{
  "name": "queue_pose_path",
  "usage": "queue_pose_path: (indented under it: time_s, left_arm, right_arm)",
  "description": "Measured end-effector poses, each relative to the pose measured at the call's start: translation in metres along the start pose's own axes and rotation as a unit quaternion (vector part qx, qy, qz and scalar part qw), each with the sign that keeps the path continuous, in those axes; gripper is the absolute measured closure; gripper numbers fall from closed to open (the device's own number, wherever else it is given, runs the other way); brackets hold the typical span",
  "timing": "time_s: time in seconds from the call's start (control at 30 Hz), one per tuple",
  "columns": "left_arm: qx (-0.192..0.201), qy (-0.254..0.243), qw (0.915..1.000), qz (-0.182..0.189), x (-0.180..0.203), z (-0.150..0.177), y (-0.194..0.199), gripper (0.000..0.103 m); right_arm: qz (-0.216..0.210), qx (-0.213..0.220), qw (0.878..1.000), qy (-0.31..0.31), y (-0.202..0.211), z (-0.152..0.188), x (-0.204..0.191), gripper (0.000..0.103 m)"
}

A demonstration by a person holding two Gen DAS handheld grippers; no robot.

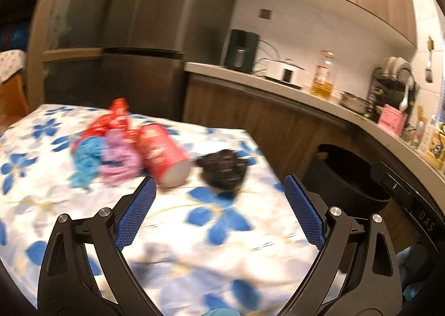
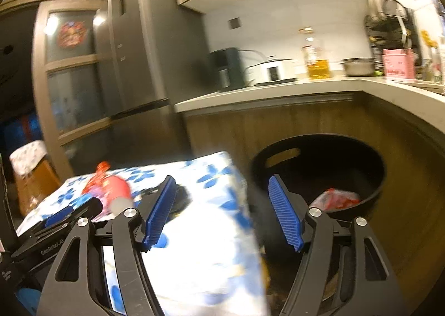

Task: Collect trash
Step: 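Move both open tools back to the table, right tool toward the red can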

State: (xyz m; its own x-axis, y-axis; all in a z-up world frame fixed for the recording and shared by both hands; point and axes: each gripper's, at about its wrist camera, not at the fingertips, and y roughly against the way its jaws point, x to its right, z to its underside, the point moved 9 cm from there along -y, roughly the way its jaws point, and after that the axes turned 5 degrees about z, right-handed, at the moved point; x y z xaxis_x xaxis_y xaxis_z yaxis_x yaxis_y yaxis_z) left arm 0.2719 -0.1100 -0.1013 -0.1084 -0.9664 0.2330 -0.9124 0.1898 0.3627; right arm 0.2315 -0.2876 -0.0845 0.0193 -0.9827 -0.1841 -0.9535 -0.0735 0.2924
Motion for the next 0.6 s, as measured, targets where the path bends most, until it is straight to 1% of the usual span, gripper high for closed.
queue_pose_path:
  time_s: [0.1, 0.23, 0.37, 0.5, 0.6]
  left_arm:
    - [0.002, 0.011, 0.9997, -0.02, -0.027, -0.001, 0.012, 0.011]
    - [0.019, 0.023, 0.9985, -0.046, -0.061, -0.007, 0.034, 0.011]
    - [0.025, 0.032, 0.9968, -0.069, -0.088, -0.009, 0.046, 0.011]
    - [0.025, 0.046, 0.9948, -0.087, -0.116, -0.009, 0.054, 0.011]
    - [0.025, 0.05, 0.9936, -0.099, -0.13, -0.007, 0.057, 0.011]
  right_arm:
    - [-0.022, -0.01, 1.0, 0.008, -0.006, 0.007, -0.025, 0.034]
    - [-0.038, -0.027, 0.999, 0.016, -0.023, 0.015, -0.052, 0.034]
    - [-0.063, -0.041, 0.997, 0.024, -0.038, 0.024, -0.083, 0.034]
    - [-0.075, -0.059, 0.995, 0.034, -0.057, 0.035, -0.11, 0.034]
    - [-0.09, -0.07, 0.993, 0.041, -0.068, 0.043, -0.129, 0.034]
